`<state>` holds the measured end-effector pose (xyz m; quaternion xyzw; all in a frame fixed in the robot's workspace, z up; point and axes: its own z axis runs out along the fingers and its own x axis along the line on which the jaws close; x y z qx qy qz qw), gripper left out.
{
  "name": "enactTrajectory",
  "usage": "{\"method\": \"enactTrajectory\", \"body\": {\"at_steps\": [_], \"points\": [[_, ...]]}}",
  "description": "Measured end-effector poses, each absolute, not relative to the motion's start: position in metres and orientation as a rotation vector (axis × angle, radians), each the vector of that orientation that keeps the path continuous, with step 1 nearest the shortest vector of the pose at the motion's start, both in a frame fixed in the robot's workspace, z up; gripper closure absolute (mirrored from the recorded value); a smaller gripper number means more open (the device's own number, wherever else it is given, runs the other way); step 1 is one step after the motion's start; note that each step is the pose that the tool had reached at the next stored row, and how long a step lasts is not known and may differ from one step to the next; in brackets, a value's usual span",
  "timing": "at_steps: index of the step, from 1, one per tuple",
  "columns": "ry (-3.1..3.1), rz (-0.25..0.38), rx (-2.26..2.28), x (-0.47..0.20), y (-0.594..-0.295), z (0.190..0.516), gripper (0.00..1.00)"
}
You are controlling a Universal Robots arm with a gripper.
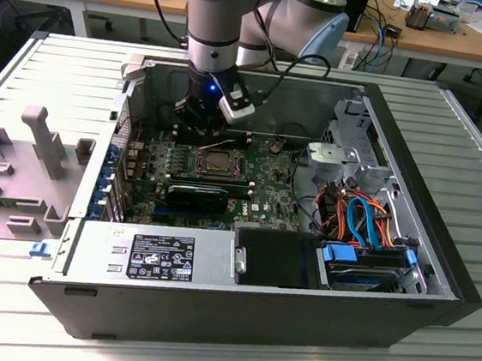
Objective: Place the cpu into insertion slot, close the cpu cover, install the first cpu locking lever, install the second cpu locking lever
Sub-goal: 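Install the first cpu locking lever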
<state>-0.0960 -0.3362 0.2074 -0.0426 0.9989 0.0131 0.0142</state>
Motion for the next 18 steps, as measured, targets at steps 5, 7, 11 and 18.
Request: {"method": "enactTrajectory", "body": {"at_steps": [5, 7, 11, 18], "points": [[3.104, 0.041, -0.132, -0.112, -0.336, 0.207, 0.89], [3.104, 0.041, -0.133, -0.112, -0.336, 0.207, 0.89], [3.104, 0.041, -0.132, -0.112, -0.337, 0.210, 0.89], [3.105, 0.041, -0.133, -0.110, -0.342, 0.210, 0.89]]}}
